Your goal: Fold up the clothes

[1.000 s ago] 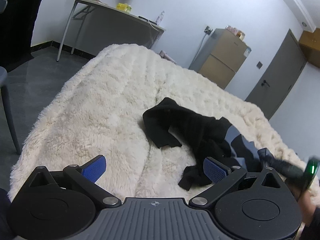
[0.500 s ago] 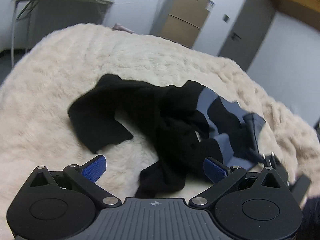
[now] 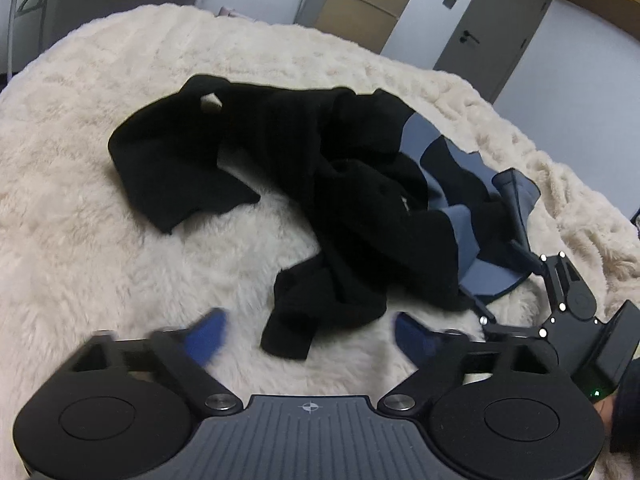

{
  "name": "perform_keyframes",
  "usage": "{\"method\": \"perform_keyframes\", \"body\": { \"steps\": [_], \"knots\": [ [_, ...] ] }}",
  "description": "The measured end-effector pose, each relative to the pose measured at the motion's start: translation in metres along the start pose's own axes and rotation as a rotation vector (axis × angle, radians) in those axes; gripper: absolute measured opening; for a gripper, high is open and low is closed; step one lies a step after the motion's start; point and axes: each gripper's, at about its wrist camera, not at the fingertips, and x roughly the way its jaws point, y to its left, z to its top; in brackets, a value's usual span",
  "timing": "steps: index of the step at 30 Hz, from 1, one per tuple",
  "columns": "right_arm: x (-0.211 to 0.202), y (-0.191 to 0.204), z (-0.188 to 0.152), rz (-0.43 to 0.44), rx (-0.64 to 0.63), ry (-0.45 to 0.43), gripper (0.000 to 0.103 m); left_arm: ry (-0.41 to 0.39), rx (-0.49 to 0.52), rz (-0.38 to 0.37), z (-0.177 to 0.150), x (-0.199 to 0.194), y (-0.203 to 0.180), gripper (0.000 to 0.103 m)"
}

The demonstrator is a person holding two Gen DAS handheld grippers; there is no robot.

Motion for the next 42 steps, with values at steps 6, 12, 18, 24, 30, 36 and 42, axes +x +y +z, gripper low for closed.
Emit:
{"method": "perform_keyframes", "body": {
  "steps": [6, 12, 18, 24, 30, 36, 42],
  "knots": [
    [0.001, 0.002, 0.001, -0.005, -0.013, 0.003, 0.084, -0.034, -0.064, -0.013, 0.001, -0.013, 0.013, 0.009],
    [0.001, 0.003, 0.002, -0.008, -0.021, 0.004, 0.084, -0.155, -0.109, 0.04, 0.005, -0.036, 0.022, 0.003],
    [0.0, 0.003, 0.002, -0.012, -0.026, 0.003, 0.084, -0.382, -0.244, 0.159, 0.004, -0.078, 0.048, 0.002],
    [0.0, 0.003, 0.002, -0.013, -0.03, 0.003, 0.084, -0.384, -0.359, 0.202, 0.001, -0.085, 0.064, 0.066],
    [-0.001, 0.003, 0.002, -0.015, -0.032, 0.002, 0.084, -0.256, -0.254, 0.228, 0.006, -0.062, 0.047, 0.082],
    [-0.001, 0.003, 0.003, -0.016, -0.034, 0.001, 0.084, -0.15, -0.207, 0.159, -0.001, -0.039, 0.043, 0.056],
    [-0.001, 0.004, 0.003, -0.018, -0.034, 0.0, 0.084, -0.145, -0.186, 0.156, -0.004, -0.036, 0.042, 0.002]
  ]
}}
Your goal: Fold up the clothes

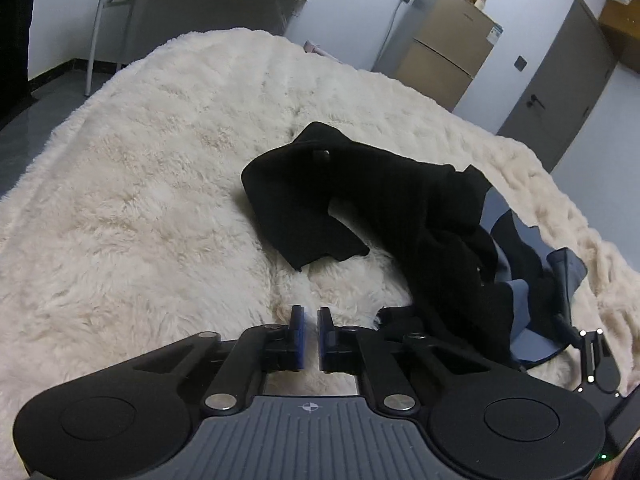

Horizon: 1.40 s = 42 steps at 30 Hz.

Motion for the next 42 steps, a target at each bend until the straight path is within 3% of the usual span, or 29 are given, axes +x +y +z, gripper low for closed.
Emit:
{"method": "perform_keyframes", "body": {
  "steps": [3, 10, 12, 16, 18, 20, 22, 42],
  "knots": [
    [0.0, 0.0, 0.0, -0.001, 0.0, 0.0, 0.084, -0.05, -0.031, 0.019, 0.004, -0.008, 0.006, 0.0],
    [0.001, 0.0, 0.0, -0.001, 0.001, -0.001, 0.084, -0.239, -0.196, 0.14, 0.009, -0.043, 0.037, 0.0],
    [0.001, 0.0, 0.0, -0.002, 0.001, -0.001, 0.084, -0.271, -0.244, 0.16, 0.01, -0.05, 0.045, 0.004],
    [0.001, 0.0, 0.0, -0.002, 0.001, -0.001, 0.084, -0.253, -0.32, 0.184, 0.011, -0.052, 0.054, 0.049],
    [0.001, 0.0, 0.0, -0.003, 0.001, -0.001, 0.084, -0.25, -0.314, 0.184, 0.012, -0.052, 0.053, 0.055],
    [0.001, 0.0, 0.0, -0.003, 0.0, -0.001, 0.084, -0.242, -0.292, 0.176, 0.013, -0.051, 0.049, 0.068],
    [0.002, 0.0, 0.0, -0.003, 0.0, -0.001, 0.084, -0.217, -0.265, 0.172, 0.013, -0.048, 0.043, 0.073],
    [0.001, 0.001, 0.0, -0.005, -0.002, -0.001, 0.084, -0.185, -0.226, 0.146, 0.012, -0.04, 0.037, 0.075]
  ]
}}
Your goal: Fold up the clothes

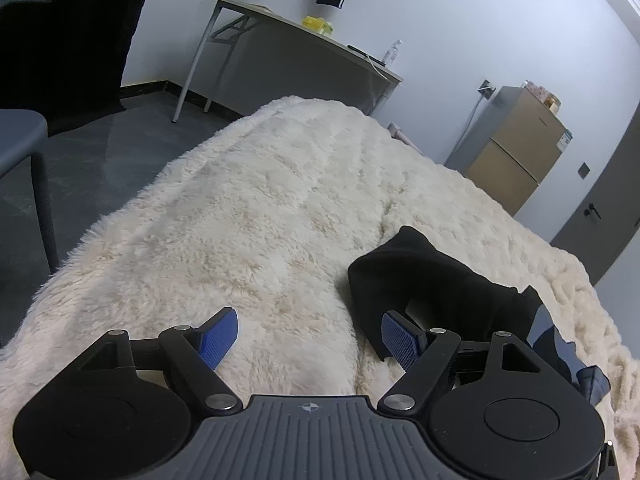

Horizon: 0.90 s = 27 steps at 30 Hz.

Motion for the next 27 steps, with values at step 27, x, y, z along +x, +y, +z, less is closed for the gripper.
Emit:
{"method": "perform_keyframes", "body": {
  "steps": [27],
  "knots": [
    [-0.001, -0.0003, 0.0018, -0.001, 0.0, 0.0, 0.084, 0.022, 0.047, -0.021, -0.0024, 0.0039, -0.0091, 0.075]
  ]
}}
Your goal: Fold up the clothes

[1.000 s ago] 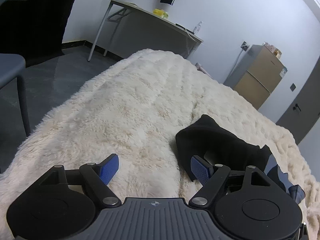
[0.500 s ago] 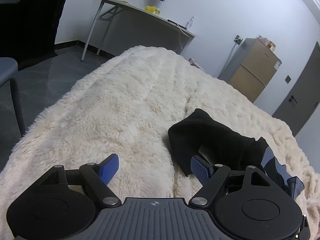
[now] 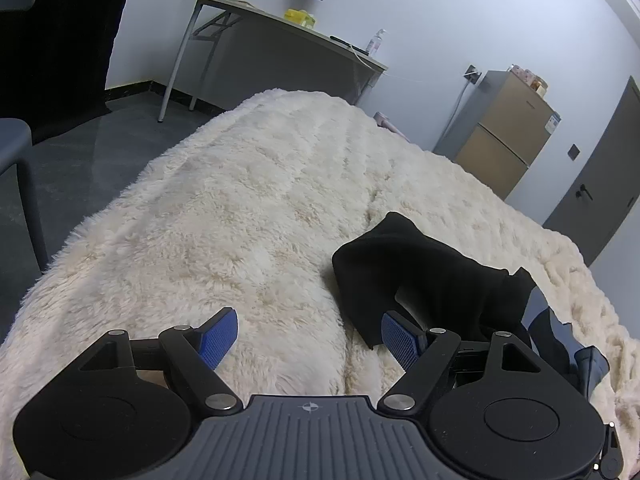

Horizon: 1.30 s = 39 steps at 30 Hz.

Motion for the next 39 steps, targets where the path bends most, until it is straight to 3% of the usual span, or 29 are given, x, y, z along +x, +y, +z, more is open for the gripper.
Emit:
{"method": "perform_keyframes", "body": {
  "steps": [30, 33, 36, 39],
  "knots": [
    [-0.002, -0.001, -0.002, -0.003, -0.001, -0.001, 0.084, 0.025, 0.021, -0.011, -0.002, 0.003, -0.004, 0.075],
    [-0.002, 0.0, -0.002, -0.003, -0.006, 0.002, 0.084, 0.016, -0.019, -0.008, 0.0, -0.001, 0.004, 0.075],
    [-0.002, 0.0, -0.002, -0.007, -0.011, 0.0, 0.084, 0.017, -0.075, -0.044, 0.002, -0.003, 0.014, 0.075],
    [-0.003, 0.001, -0.002, -0.012, -0.013, -0.006, 0.084, 0.075, -0.025, -0.082, -0.001, 0.004, 0.006, 0.074]
  ]
}}
